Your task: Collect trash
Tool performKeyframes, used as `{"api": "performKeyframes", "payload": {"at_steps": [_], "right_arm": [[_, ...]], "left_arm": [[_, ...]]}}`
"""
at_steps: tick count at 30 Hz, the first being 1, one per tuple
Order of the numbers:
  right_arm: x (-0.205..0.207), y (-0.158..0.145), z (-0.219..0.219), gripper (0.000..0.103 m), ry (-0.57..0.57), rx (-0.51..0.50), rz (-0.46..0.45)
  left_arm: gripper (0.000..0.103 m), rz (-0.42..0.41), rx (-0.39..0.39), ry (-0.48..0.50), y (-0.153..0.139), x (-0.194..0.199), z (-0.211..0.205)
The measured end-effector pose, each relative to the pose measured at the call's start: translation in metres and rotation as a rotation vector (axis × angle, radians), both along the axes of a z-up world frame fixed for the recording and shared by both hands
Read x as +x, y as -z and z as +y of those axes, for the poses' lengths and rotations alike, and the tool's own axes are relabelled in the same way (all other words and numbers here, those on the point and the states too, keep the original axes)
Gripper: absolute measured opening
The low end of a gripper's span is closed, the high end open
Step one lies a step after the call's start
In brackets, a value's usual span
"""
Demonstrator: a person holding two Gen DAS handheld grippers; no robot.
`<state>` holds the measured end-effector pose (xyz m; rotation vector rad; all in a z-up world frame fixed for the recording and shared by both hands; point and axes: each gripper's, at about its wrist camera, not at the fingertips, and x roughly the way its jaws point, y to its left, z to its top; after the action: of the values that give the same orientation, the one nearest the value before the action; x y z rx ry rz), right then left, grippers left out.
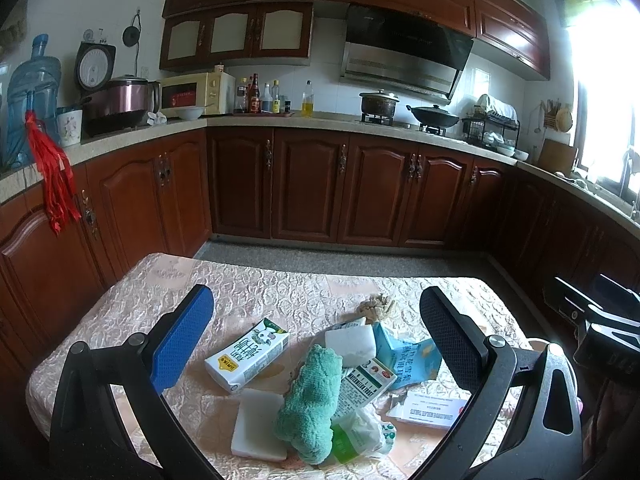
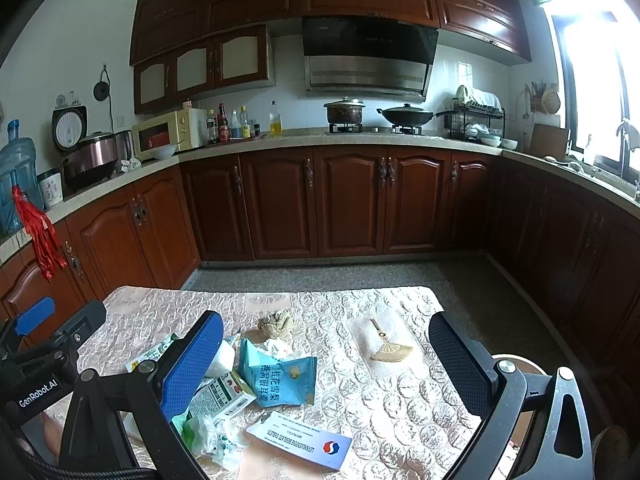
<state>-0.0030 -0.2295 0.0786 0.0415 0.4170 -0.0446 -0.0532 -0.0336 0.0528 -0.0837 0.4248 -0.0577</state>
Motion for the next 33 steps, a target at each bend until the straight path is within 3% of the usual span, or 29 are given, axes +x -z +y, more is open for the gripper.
{"api": "performKeyframes", "payload": {"at_steps": [6, 21, 33], "right_arm": [[0.001, 0.002, 0.000, 0.102, -0.003, 0.027, 0.001], [0.005, 0.009, 0.000, 0.102, -0.002, -0.014, 0.029], [0.015, 0.022, -0.007, 0.102, 0.003, -0.042, 0.103]], "left_arm": [[0.103, -0.001, -0.006, -0.004, -0.003, 0.001, 0.002], [0.103, 0.018, -0.004, -0.017, 0.000, 0.006, 0.008], [0.103, 0.105, -0.040, -0.016, 0.011, 0.016, 0.037]]}}
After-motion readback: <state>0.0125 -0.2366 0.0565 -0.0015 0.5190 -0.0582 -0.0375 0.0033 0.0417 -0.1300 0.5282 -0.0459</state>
